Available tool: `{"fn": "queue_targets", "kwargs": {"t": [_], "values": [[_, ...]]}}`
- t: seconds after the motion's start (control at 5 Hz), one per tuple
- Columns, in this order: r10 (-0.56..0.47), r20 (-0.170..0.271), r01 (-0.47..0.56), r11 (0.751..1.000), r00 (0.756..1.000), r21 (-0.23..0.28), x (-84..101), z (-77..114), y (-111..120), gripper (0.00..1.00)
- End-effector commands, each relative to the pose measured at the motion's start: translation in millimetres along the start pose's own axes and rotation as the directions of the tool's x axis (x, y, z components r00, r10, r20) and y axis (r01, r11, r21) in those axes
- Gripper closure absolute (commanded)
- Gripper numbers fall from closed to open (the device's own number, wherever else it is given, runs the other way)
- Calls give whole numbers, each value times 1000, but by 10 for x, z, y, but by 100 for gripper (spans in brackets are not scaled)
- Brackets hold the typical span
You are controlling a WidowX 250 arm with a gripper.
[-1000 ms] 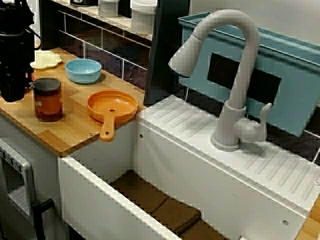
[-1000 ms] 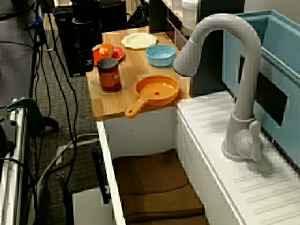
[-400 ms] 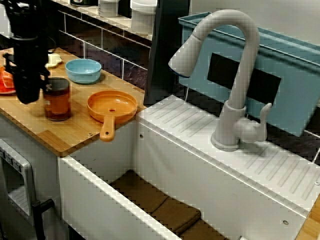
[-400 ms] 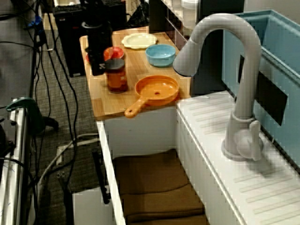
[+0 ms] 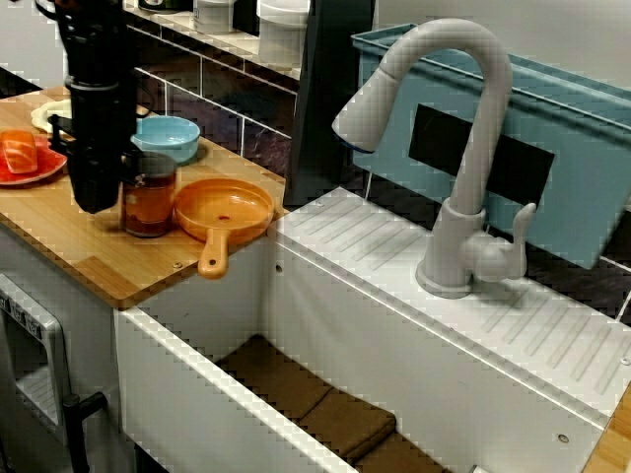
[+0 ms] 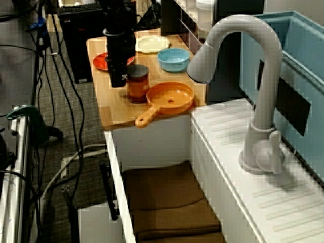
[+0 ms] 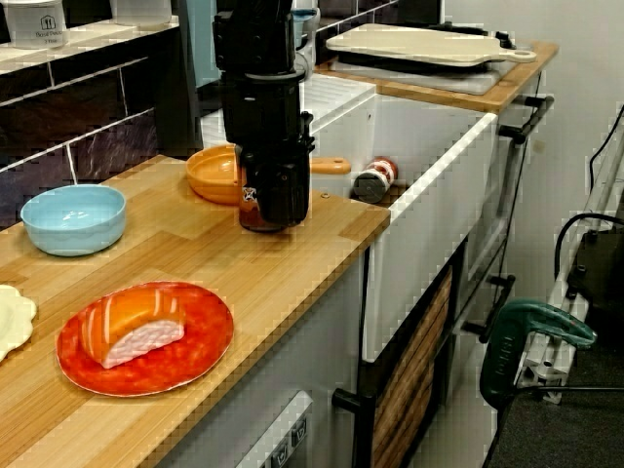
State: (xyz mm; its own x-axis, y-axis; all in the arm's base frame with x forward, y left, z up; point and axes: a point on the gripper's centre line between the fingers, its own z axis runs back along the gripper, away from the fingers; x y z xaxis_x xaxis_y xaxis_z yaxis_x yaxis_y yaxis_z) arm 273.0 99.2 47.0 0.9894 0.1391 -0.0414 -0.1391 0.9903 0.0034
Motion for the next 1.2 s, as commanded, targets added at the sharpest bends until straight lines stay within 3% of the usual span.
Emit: {"fn": "queue_targets", "kwargs": {"t": [0.0, 0.6, 1.0], "values": [[14, 33, -13, 1000, 999, -3, 108, 174, 70, 100], [77, 44, -76, 997, 996, -28, 157, 317, 450, 100], [140, 38, -138, 989, 989, -51, 386, 375, 557, 100]]}}
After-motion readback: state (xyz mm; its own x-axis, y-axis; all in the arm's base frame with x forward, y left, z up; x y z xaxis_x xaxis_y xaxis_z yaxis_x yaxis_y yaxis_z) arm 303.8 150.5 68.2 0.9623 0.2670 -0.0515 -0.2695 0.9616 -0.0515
